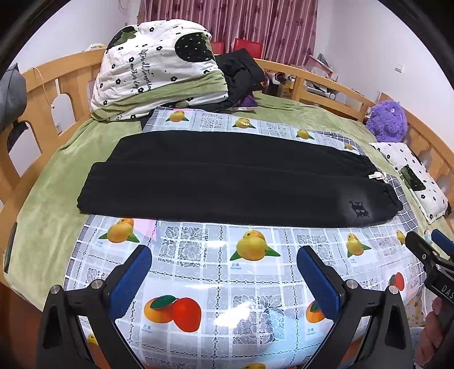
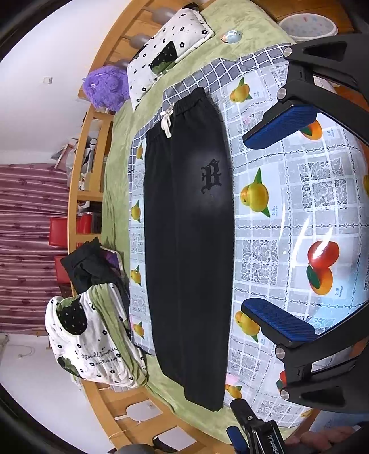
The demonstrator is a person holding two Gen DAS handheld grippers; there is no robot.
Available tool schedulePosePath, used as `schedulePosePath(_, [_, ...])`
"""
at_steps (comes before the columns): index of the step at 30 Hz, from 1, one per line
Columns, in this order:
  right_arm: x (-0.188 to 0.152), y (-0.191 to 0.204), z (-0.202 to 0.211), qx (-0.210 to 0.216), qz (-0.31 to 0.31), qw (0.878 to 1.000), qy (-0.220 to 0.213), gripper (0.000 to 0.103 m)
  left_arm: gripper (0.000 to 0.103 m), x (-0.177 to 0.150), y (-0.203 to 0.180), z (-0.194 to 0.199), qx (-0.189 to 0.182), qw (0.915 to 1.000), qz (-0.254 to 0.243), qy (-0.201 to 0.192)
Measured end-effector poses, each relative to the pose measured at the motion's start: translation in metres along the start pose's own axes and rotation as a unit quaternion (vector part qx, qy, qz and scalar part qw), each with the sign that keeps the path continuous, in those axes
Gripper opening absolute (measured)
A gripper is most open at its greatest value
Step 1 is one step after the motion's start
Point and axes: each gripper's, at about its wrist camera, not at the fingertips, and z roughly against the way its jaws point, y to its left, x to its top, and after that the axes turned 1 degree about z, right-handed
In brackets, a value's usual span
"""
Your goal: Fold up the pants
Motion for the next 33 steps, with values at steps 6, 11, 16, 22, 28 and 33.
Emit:
schedulePosePath(6, [0.007, 0.001, 0.006, 0.012, -0.007, 0.999, -0.029, 0.103, 0.103, 0.010, 0.003, -0.006, -0.016, 0.9998, 0.009, -0.004])
schedulePosePath(11, [0.025, -0.006, -0.001, 0.045, -0.018, 0.998, -0.037, 0.103, 0.102, 0.029, 0.007, -0.012, -0.007, 0.9997, 0.012, -0.019])
schedulePosePath(16, [0.052, -0.017, -0.019, 0.054, 0.005, 0.998, -0.028, 0.102, 0.102, 0.052, 0.019, -0.025, 0.010, 0.9997, -0.002, -0.024])
schedulePosePath(22, [0.066, -0.060, -0.064, 0.063, 0.004, 0.998, 0.003, 0.092, 0.094, 0.061, 0.045, -0.057, 0.008, 0.9999, 0.008, -0.010])
schedulePosePath(28, [0.041, -0.119, -0.131, 0.037, -0.049, 0.996, 0.067, 0.075, 0.093, 0.050, 0.088, -0.100, -0.038, 0.9980, 0.050, 0.008])
schedulePosePath(33, [0.003, -0.159, -0.178, 0.060, -0.103, 0.988, 0.101, 0.059, 0.092, 0.025, 0.125, -0.146, -0.014, 0.9943, 0.094, 0.049])
